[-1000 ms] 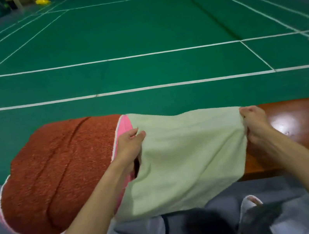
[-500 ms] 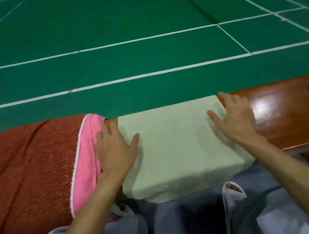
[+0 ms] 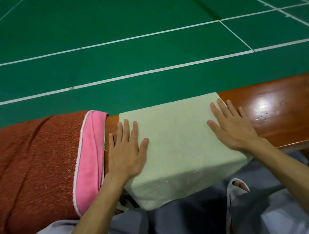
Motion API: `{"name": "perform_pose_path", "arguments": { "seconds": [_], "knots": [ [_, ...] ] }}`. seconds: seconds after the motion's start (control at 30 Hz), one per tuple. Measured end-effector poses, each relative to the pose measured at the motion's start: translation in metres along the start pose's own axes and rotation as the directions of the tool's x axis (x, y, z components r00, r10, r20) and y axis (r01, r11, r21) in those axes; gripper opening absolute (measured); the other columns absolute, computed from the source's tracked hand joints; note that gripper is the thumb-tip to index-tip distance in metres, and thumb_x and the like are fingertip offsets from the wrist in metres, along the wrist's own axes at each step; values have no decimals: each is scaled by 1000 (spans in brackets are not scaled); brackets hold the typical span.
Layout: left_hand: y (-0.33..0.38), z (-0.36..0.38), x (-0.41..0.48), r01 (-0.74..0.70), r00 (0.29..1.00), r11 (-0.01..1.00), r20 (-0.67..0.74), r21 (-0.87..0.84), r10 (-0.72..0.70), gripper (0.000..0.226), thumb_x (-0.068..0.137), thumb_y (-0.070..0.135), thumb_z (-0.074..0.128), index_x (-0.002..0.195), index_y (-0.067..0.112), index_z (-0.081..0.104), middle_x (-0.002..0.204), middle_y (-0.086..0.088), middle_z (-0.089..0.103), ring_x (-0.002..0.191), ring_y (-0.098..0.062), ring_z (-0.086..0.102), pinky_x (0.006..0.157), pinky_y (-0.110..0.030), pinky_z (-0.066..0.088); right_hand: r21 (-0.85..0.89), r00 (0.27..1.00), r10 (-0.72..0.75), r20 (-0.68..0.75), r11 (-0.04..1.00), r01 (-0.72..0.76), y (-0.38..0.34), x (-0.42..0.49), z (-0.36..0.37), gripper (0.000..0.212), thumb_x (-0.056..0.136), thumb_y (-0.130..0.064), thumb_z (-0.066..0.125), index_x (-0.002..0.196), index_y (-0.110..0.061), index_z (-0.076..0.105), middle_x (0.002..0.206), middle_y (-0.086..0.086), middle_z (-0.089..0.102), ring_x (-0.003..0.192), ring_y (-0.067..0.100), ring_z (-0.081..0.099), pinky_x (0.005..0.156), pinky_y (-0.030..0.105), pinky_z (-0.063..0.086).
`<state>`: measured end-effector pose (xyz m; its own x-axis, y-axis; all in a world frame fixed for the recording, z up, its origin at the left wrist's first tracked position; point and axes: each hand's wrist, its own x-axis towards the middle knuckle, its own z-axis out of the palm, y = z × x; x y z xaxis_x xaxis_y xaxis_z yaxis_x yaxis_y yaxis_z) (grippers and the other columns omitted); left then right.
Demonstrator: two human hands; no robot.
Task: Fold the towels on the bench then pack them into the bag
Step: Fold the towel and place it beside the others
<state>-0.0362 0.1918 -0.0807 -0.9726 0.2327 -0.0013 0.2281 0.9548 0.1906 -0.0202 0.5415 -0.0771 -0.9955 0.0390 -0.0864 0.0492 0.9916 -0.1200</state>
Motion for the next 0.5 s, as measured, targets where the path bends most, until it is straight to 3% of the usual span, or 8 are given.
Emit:
{"name": "perform_pose_path", "arguments": {
  "seconds": [0.07,0.13,0.2,0.23,0.3,0.4,0.5],
  "knots": [
    [1,-2,-1,4,1000,999,9,-43,-4,72,105,60,9,165,23,-2,171,-2,-14,156,-21,-21,126,-47,-11,37,1000,11,1,999,-11,1,-3,-2,73,100,-66,2,163,-29,-6,170,-2,-14,156,23,-14,127,51,-3],
    [1,-4,-2,38,999,991,7,-126,-37,71,107,56,20,165,16,9,172,-7,-6,158,-25,-14,127,-46,-6,131,996,45,-83,991,-33,-5,-6,-6,71,104,-61,12,164,-23,5,171,4,4,158,26,3,127,51,9],
    [0,-10,-7,71,994,970,-67,-231,-89,62,104,47,44,151,7,36,163,-16,30,153,-38,19,123,-48,21,224,956,156,-247,969,-100,-11,-9,-15,62,105,-53,35,153,-14,35,151,14,43,133,32,40,109,47,37],
    [-1,-15,-10,103,982,957,-127,-271,-142,53,99,44,56,136,6,47,144,-16,47,138,-41,39,110,-47,35,248,930,233,-284,955,-163,-11,-10,-22,52,102,-50,47,138,-13,51,130,13,55,113,29,48,92,42,42],
    [-6,-24,-11,242,941,934,-169,-261,-291,50,88,44,71,116,7,52,118,-12,53,113,-35,49,91,-45,41,289,908,374,-188,905,-313,-7,-10,-34,32,91,-44,66,105,-16,65,99,7,63,85,25,52,71,34,39],
    [-8,-32,-7,305,935,912,-93,-274,-341,38,84,39,78,97,7,62,99,-6,63,95,-32,60,80,-45,51,366,915,400,53,845,-391,2,-8,-42,24,86,-26,74,68,-14,61,63,0,56,58,18,50,56,29,39],
    [-6,-35,-2,293,950,867,24,-403,-310,19,88,22,77,75,15,65,79,0,67,82,-26,65,69,-39,51,351,928,352,123,859,-372,4,-9,-46,30,85,-18,69,58,-14,59,56,2,50,53,19,47,52,28,34]
  ]
}}
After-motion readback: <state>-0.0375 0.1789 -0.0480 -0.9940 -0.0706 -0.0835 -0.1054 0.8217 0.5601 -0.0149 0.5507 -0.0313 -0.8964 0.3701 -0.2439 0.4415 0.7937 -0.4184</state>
